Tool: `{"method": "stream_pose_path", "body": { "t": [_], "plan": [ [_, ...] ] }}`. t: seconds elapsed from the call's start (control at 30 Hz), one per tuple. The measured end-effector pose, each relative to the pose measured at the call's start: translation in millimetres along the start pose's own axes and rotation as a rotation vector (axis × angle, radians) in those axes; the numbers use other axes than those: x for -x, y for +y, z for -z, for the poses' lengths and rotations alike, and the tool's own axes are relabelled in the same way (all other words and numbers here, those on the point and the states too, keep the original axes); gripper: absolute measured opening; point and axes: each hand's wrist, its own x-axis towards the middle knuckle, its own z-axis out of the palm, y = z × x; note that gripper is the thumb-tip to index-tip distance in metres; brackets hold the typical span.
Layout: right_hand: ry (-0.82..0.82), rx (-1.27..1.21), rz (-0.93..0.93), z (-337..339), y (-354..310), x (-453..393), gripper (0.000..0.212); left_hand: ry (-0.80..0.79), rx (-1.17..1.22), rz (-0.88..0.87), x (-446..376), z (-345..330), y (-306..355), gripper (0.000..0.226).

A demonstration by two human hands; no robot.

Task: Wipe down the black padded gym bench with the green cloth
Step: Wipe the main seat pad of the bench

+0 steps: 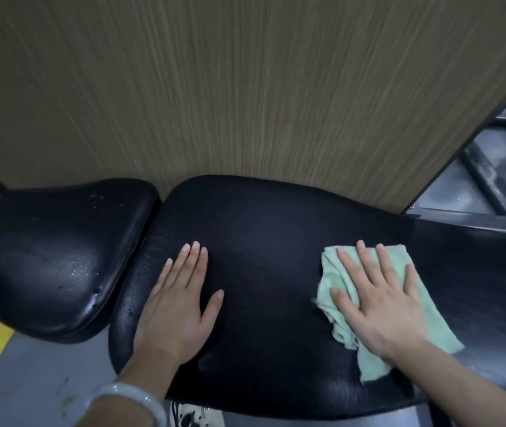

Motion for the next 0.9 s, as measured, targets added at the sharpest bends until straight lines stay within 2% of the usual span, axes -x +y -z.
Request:
{"method": "stream_pose_path", "body": {
  "t": [0.13,0.33,0.5,0.7,0.9],
  "plan": [
    [-0.01,-0.03,-0.036,0.0,-32.3,-26.2,0.076,0.004,-0.019,0.007,-0.7,0.0,0.8,0.068],
    [-0.039,-0.021,0.082,-0.5,-83.6,-51.7,0.065,0.012,-0.022,0.009,-1.1,-0.2,1.0,0.068],
    [-0.031,-0.028,0.211,-0.6,-96.2,-38.2,0.072,0.001,-0.027,0.005,-0.8,0.0,1.0,0.068],
    [0.019,-0.096,0.357,-7.2,-78.5,7.7,0.063,-0.017,-0.025,-0.006,-0.6,1.8,0.3,0.069],
    [0.037,-0.04,0.25,-10.4,-8.3,33.3,0.059,-0.009,-0.018,-0.001,-0.5,2.6,0.6,0.068]
  ]
}}
